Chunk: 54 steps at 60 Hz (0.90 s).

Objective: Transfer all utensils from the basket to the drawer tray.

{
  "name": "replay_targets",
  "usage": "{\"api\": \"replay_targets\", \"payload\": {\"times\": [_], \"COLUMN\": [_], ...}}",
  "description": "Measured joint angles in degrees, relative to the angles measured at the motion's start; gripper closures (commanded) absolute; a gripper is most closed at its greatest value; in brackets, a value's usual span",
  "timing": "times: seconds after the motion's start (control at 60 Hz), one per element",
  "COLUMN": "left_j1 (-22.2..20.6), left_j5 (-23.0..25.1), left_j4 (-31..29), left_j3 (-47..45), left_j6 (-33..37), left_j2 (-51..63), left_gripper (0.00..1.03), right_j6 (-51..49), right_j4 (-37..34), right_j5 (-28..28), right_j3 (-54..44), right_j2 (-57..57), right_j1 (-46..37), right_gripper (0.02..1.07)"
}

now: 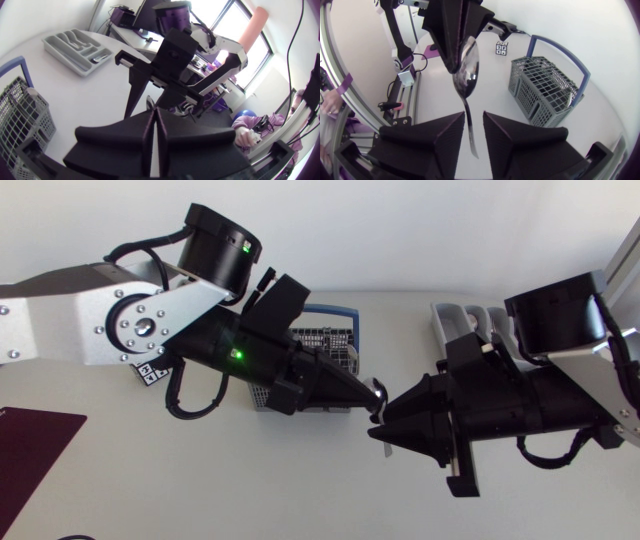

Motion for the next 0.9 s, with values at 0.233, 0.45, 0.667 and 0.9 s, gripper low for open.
{"api": "replay_targets", "payload": {"times": [0.233, 0.45, 0.667, 0.9], "left_j1": [0.0, 0.0, 0.13, 1.11], "left_j5": [-0.02, 0.17, -0.26, -0.76], "left_j4": [0.02, 0.04, 0.04, 0.04], "left_j3": [-0.02, -0.11, -0.13, -0.11], "left_j6": [0.0, 0.0, 0.02, -0.02], "left_j2": [-0.52, -0.63, -0.63, -1.51], "left_gripper": [1.0, 0.97, 0.57, 0.31], "right_j6": [0.0, -0.24, -0.39, -1.09], "right_j4": [-1.42, -2.32, -3.34, -4.52], "right_j5": [-0.57, -1.44, -1.62, -0.61], "right_j3": [0.0, 0.33, 0.37, 0.37], "right_j2": [0.0, 0.0, -0.59, -0.66], "right_j1": [-0.46, -0.81, -0.83, -3.67], "right_gripper": [0.97, 1.01, 1.01, 1.01]}}
